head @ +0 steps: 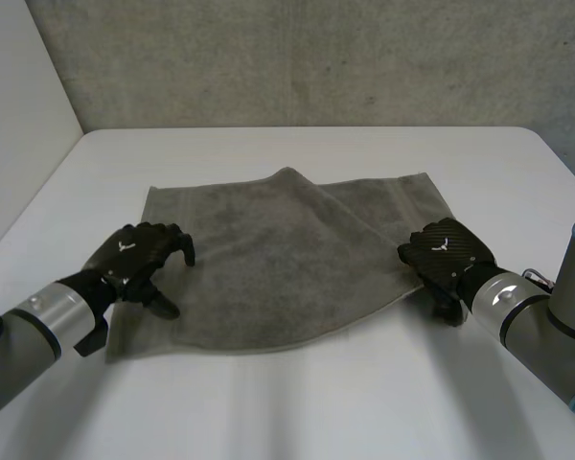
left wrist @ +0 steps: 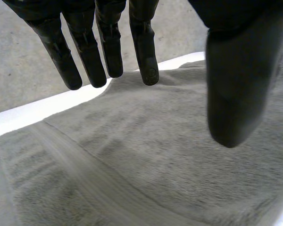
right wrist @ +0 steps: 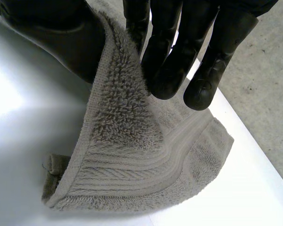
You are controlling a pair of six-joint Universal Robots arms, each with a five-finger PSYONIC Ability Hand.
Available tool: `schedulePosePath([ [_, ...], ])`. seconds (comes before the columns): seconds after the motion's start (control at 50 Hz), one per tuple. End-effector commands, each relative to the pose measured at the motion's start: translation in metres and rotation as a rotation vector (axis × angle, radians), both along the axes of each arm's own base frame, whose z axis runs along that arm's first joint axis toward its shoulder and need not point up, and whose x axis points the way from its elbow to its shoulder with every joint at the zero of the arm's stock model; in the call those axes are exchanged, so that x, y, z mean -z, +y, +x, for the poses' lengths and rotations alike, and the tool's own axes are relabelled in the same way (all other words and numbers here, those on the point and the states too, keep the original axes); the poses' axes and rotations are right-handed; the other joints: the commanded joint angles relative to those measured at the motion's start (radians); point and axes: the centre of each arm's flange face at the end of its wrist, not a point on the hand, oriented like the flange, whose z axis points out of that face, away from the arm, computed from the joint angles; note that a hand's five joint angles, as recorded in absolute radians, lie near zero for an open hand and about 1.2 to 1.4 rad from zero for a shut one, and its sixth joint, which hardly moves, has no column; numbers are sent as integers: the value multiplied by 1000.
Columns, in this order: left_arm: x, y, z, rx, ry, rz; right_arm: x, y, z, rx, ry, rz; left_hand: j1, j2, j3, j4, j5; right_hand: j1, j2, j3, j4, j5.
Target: Fold the towel.
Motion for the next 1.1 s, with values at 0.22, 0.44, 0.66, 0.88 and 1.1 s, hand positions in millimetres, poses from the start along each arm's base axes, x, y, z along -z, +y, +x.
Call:
schedulePosePath([
  [0.22,22,42,-7,76,-117,4,5,4,-1,-3,7,17,-22,-37,-43,-42,4,49,76,80,63,46],
  [0.44,30,50,-3,56,-175,-7,6,4,-1,-3,8,20,-22,-37,-43,-42,4,49,76,80,63,46],
  [0.66,45,39,-7,12,-203,-61,8,6,-1,-4,9,24,-7,-22,-29,-27,19,49,76,80,63,46],
  [0.88,54,34,-12,10,-217,-49,9,7,-2,-3,11,30,7,-8,-14,-13,33,49,76,80,63,46],
  [1.1,50,27,-14,9,-208,-76,10,7,-2,-1,12,31,412,397,390,392,438,49,76,80,63,46],
])
